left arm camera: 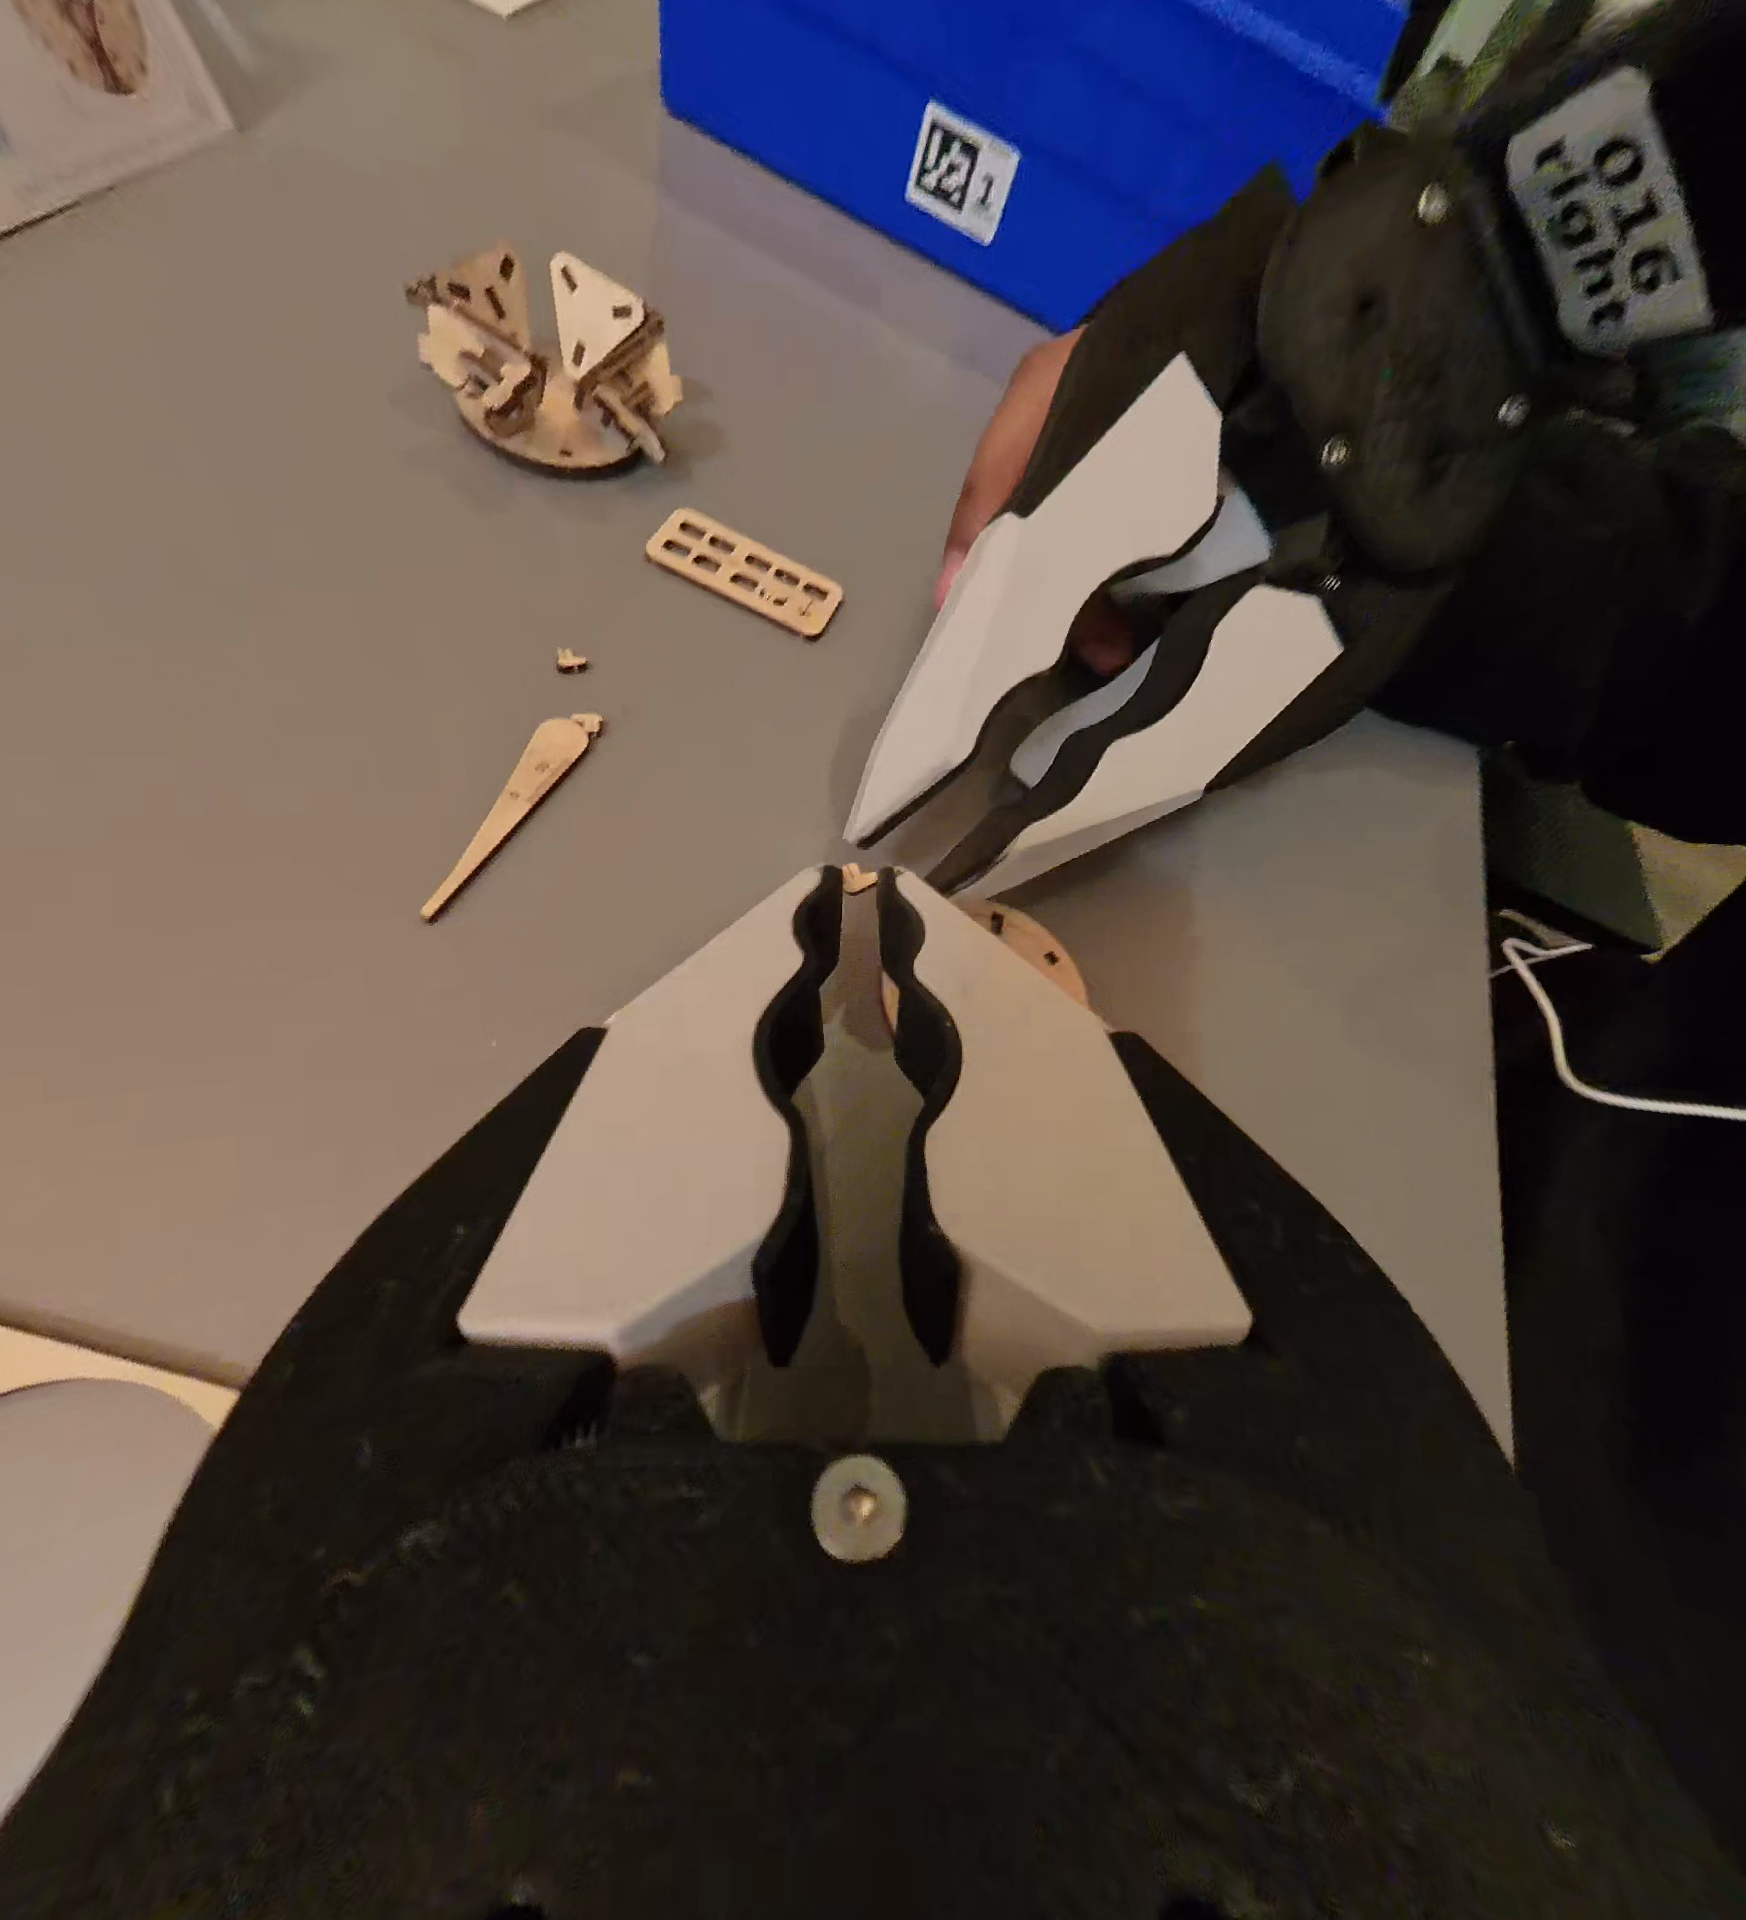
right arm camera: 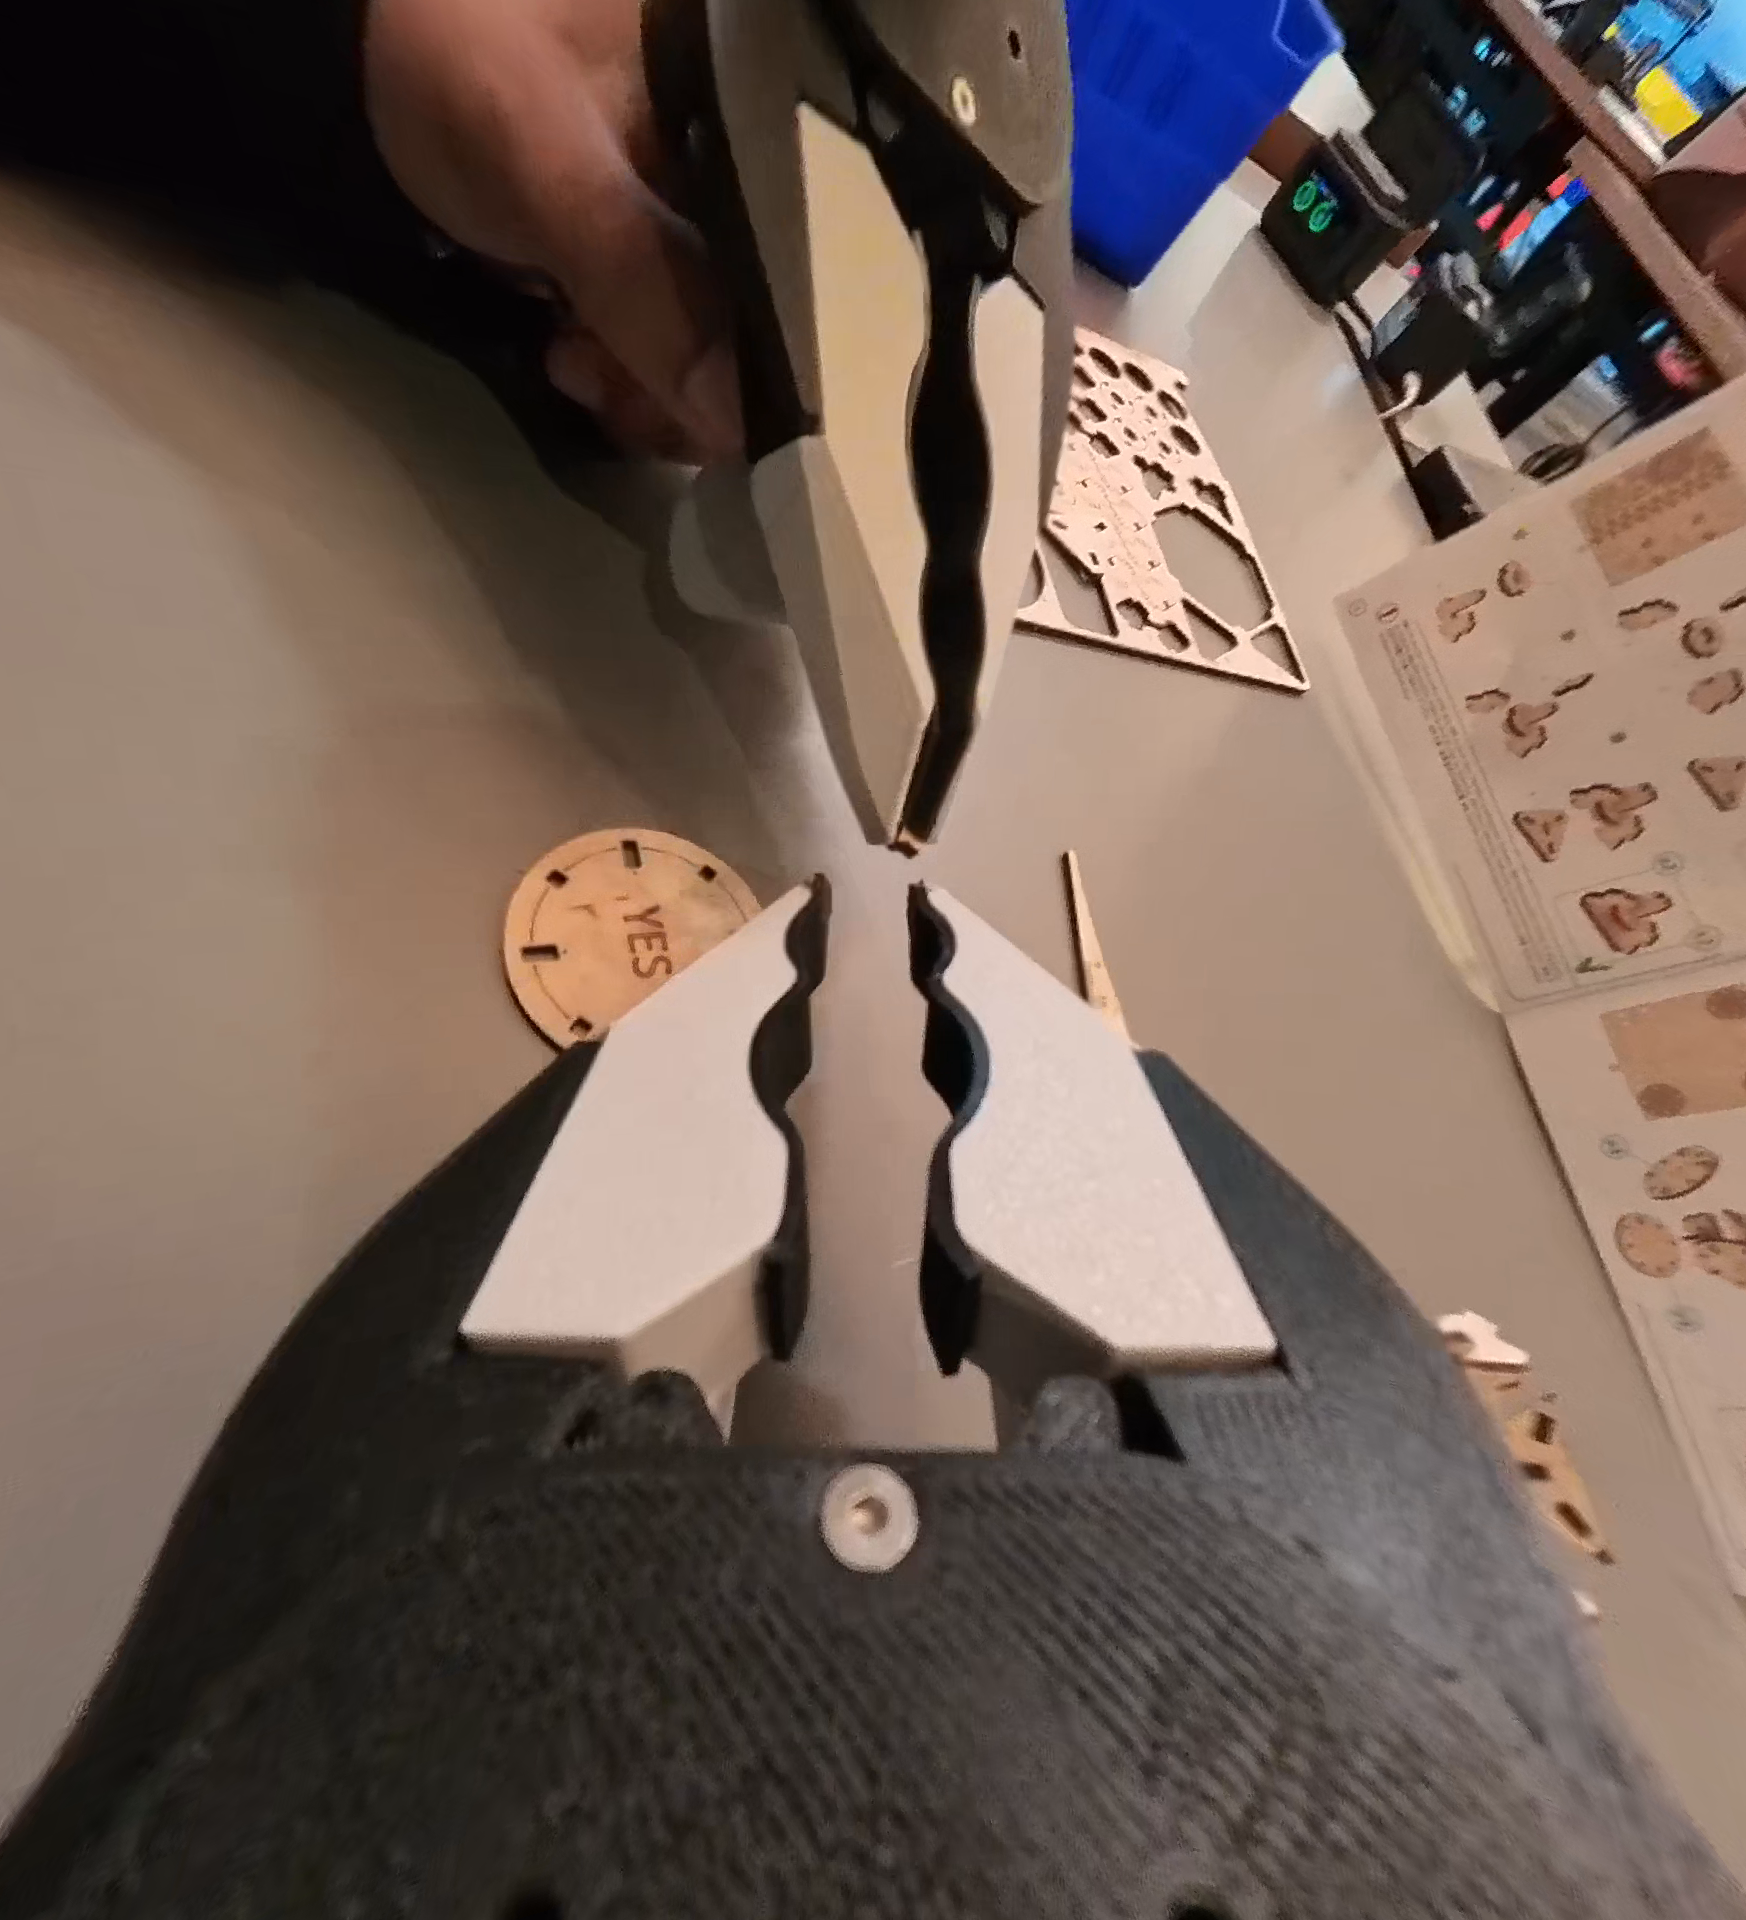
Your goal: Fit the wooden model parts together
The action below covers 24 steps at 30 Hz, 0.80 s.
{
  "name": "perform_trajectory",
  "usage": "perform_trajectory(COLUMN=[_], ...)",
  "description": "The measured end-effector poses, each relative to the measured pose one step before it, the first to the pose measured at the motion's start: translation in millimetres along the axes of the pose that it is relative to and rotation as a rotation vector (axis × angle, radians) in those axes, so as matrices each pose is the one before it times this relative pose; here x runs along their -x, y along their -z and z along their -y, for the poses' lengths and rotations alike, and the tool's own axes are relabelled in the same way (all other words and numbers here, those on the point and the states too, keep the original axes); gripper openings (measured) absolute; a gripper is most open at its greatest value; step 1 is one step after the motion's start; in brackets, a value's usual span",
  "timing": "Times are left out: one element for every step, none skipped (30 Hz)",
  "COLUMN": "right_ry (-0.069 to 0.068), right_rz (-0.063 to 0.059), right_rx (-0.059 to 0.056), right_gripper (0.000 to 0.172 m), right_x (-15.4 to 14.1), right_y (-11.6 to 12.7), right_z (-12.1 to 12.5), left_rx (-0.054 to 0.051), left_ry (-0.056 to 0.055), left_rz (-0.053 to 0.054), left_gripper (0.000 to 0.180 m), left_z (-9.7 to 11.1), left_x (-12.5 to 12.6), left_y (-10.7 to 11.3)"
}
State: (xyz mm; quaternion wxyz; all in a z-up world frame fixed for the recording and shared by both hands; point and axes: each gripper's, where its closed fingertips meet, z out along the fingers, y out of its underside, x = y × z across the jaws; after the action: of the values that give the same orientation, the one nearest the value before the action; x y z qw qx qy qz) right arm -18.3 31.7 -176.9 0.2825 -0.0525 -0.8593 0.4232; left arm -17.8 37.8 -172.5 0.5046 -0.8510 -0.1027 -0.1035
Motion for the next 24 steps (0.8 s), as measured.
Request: perform_trajectory(right_ry=[0.0253, 0.0236, 0.0218, 0.0218, 0.0245, 0.0303, 0.0350, 0.0361, 0.0343, 0.0312, 0.0287, 0.0264, 0.0234, 0.0188, 0.0133, 0.0059, -0.0037, -0.0113, -0.0125, -0.0094, -0.0093, -0.0131, -0.0173, -0.0186], right_rz=[-0.0151, -0.0141, -0.0128, -0.0132, -0.0175, -0.0207, -0.0199, -0.0189, -0.0157, -0.0121, -0.0089, -0.0055, -0.0022, -0.0041, -0.0034, -0.0020, -0.0019, 0.0013, 0.0020, -0.0014, -0.0019, 0.0016, 0.0043, 0.0038], right_rx=[-0.0012, -0.0058, -0.0090, -0.0083, -0.0012, 0.0086, 0.0111, 0.0075, 0.0041, 0.0024, 0.0020, 0.0022, 0.0040, 0.0041, 0.0032, 0.0000, -0.0022, -0.0041, -0.0056, -0.0077, -0.0087, -0.0100, -0.0107, -0.0103], right_gripper=[0.014, 0.013, 0.013, 0.013, 0.013, 0.013, 0.013, 0.013, 0.012, 0.012, 0.011, 0.009, 0.006, 0.005, 0.005, 0.005, 0.004, 0.004, 0.004, 0.004, 0.004, 0.004, 0.004, 0.003], right_x=[-0.39, -0.40, -0.33, -0.56, -1.11, -1.41, -1.09, -0.51, -0.16, 0.28, 0.57, 1.08, 1.59, 0.92, 0.43, 0.13, -0.45, -0.46, -0.69, -1.06, -1.01, -0.67, -0.50, -0.70], right_y=[0.63, 0.90, 1.02, 1.10, 0.81, 0.45, 0.18, 0.29, 0.35, 0.17, -0.02, -0.23, -0.51, -0.55, -0.18, 0.22, 0.18, 0.31, 0.42, 0.77, 0.83, 0.91, 0.77, 0.68], right_z=[1.69, 2.33, 2.80, 2.70, 1.54, 0.17, -0.10, 0.30, 0.91, 1.11, 1.07, 0.68, -0.09, -0.27, -0.32, 0.12, 0.16, 0.49, 0.73, 0.98, 1.23, 1.30, 1.38, 1.19], left_rx=[-0.0106, -0.0089, -0.0079, -0.0075, -0.0063, -0.0055, -0.0028, 0.0001, -0.0001, -0.0003, -0.0004, -0.0008, -0.0010, 0.0022, 0.0027, 0.0001, -0.0033, -0.0041, -0.0059, -0.0095, -0.0112, -0.0085, -0.0061, -0.0066], left_ry=[0.0041, 0.0067, 0.0084, 0.0079, 0.0066, 0.0052, 0.0043, 0.0033, 0.0039, 0.0044, 0.0049, 0.0056, 0.0062, 0.0063, 0.0037, 0.0011, 0.0009, 0.0018, 0.0041, 0.0075, 0.0090, 0.0075, 0.0051, 0.0037], left_rz=[-0.0202, -0.0200, -0.0190, -0.0199, -0.0167, -0.0106, -0.0021, 0.0026, 0.0003, -0.0015, -0.0027, -0.0057, -0.0073, -0.0029, -0.0029, -0.0029, -0.0022, -0.0047, -0.0084, -0.0100, -0.0093, -0.0082, -0.0084, -0.0081], left_gripper=[0.003, 0.003, 0.003, 0.003, 0.003, 0.003, 0.003, 0.003, 0.003, 0.003, 0.003, 0.003, 0.003, 0.003, 0.003, 0.003, 0.003, 0.003, 0.003, 0.004, 0.005, 0.006, 0.008, 0.008], left_z=[1.53, 1.19, 1.03, 0.96, 0.80, 0.66, 0.37, -0.19, -0.08, -0.02, -0.08, 0.00, 0.01, -0.47, -0.48, -0.06, 0.43, 0.46, 0.65, 1.12, 1.49, 1.10, 0.82, 0.95], left_x=[-2.77, -2.67, -2.34, -2.50, -2.10, -1.24, 0.00, 0.70, 0.43, 0.24, -0.05, -0.30, -0.56, 0.03, 0.00, -0.36, -0.14, -0.34, -0.71, -0.69, -0.66, -0.44, -0.63, -0.85], left_y=[0.08, -0.09, 0.07, -0.12, 0.09, 0.13, 0.13, 0.15, 0.06, 0.06, 0.13, 0.01, 0.09, -0.14, -0.19, -0.01, 0.32, 0.44, 0.53, 0.70, 0.66, 0.62, 0.58, 0.55])
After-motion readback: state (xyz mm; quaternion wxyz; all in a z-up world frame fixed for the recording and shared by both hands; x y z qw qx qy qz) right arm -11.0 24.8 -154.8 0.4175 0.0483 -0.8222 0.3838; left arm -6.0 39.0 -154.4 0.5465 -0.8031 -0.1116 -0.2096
